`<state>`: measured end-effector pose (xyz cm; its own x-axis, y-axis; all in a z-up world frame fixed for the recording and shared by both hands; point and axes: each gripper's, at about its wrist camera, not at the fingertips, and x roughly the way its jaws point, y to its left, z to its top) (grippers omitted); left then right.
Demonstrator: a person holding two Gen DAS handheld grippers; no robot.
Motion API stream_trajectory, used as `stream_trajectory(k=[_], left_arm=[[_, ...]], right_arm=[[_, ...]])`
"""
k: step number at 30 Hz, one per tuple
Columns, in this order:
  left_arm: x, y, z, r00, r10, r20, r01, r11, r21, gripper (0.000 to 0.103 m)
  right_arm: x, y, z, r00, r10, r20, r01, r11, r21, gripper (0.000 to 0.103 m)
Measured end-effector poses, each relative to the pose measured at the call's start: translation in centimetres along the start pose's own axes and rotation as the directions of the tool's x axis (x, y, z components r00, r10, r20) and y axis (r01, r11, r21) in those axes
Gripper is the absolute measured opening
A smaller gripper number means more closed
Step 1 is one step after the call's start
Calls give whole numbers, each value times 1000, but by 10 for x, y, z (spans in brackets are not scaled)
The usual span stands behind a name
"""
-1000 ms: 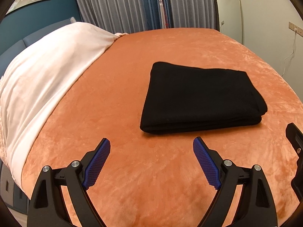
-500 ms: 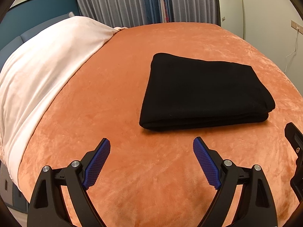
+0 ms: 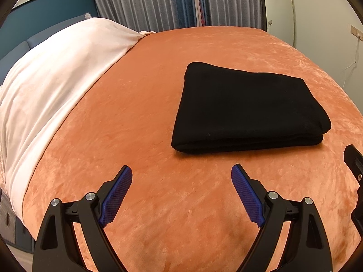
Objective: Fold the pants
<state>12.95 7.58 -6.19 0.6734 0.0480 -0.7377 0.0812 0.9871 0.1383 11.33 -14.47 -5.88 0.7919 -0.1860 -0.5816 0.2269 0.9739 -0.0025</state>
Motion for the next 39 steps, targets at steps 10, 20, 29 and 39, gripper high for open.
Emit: stream_trajectory(k=[10,20,29,39], left_arm=[[-2,2,-1,1000,-2,-2,2,1000,3,87],[-2,1,-1,1000,-6,-1,6,1000,2,87],[-3,0,-1,1000,-4,0,4,1000,2,87],[-4,-2,0,1000,-6,3,6,1000,-5,87]], right_arm=[[-1,0,0,1000,1,-3,-1,1000,2,80],[-2,-1,0,1000,1,-5,-1,1000,5,80],[-1,-1,0,1000,0,-5,0,1000,4,80],[-2,-1,0,1000,1,-6,-1,1000,4,80]])
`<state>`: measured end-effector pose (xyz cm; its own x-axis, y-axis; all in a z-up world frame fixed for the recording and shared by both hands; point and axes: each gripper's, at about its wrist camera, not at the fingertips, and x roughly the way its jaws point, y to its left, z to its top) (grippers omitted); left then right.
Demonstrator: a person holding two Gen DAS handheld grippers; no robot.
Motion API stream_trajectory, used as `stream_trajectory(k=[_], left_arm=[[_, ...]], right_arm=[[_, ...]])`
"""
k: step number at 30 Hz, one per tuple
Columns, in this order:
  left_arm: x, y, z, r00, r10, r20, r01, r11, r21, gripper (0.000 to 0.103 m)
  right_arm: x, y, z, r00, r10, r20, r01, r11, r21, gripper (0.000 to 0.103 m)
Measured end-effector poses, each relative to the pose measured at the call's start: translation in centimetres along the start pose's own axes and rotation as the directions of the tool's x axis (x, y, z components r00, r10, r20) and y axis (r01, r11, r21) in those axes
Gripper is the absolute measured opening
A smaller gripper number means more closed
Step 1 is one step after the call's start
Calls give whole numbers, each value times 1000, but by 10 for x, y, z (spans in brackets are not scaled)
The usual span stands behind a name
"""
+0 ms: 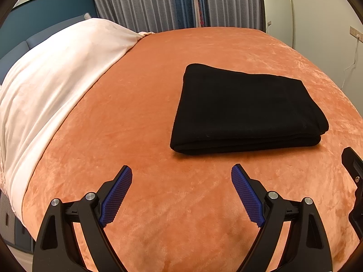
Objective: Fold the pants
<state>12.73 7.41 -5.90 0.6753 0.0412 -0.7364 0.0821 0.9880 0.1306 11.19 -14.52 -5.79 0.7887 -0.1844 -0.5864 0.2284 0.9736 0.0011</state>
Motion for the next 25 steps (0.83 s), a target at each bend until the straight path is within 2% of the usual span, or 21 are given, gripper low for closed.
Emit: stream_trajectory(k=[6,7,8,10,18,23,25], left_arm=[[-1,0,1,1000,-9,4,9,1000,-2,85],[-2,0,0,1000,-18,4,18,1000,-5,71],[-1,1,1,1000,-31,1,31,999,-9,66],[-1,3,2,999,-53,0,53,998,-23,64],[-2,5,5,999,-37,0,37,999,-36,65],[-7,2,4,1000,-10,24,11,1000,-28,75],[-9,2,4,999,3,36,-2,1000,-31,86]], right_arm=[[0,1,0,1000,-3,-1,3,1000,0,80],[-1,1,0,1000,-4,-3,4,1000,-1,80],[-1,1,-1,1000,-3,-3,3,1000,0,80],[-1,1,-1,1000,-1,-5,1,1000,0,80],[-2,-2,2,1000,1,-3,-1,1000,-2,80],[-1,-4,2,1000,-3,-3,3,1000,-2,80],[-1,-5,3,1000,-2,-4,2,1000,-1,80]])
